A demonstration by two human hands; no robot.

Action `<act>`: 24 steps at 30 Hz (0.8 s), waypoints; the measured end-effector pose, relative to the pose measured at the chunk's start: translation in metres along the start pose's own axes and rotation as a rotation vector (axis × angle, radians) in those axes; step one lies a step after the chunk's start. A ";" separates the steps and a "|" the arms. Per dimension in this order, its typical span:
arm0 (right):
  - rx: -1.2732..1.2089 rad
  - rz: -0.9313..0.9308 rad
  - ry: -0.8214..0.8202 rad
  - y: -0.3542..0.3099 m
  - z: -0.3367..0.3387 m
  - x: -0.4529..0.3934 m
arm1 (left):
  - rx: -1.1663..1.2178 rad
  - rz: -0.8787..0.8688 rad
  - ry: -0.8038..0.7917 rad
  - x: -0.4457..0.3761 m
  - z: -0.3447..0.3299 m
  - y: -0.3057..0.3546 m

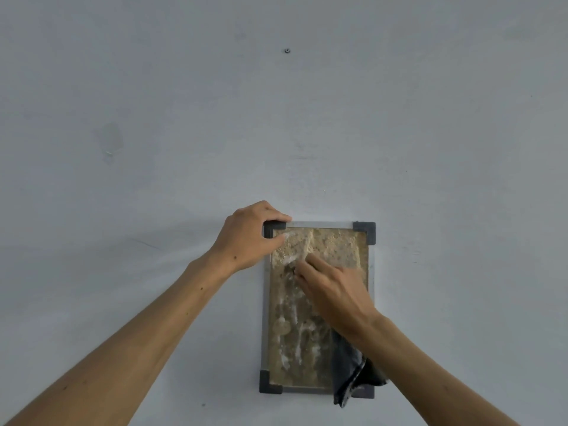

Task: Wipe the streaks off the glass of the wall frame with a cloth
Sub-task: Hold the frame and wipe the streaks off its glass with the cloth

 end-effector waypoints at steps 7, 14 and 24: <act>-0.686 -0.739 0.314 0.067 0.021 0.009 | 0.431 0.263 0.057 0.027 0.024 -0.010; -0.812 -0.753 0.262 0.034 0.020 -0.006 | 0.734 0.509 -0.383 0.058 -0.037 -0.003; -1.335 -0.777 0.132 0.016 0.006 -0.011 | 0.575 0.426 -0.219 0.051 -0.018 -0.036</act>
Point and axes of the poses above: each hand's wrist, its own x-axis away from the middle knuckle, its own z-axis out of the back of the hand, y = z × x, the point moved 10 cm from there along -x, towards the middle knuckle, and after that the axes turned 14 degrees about z, right-handed, at the moved point
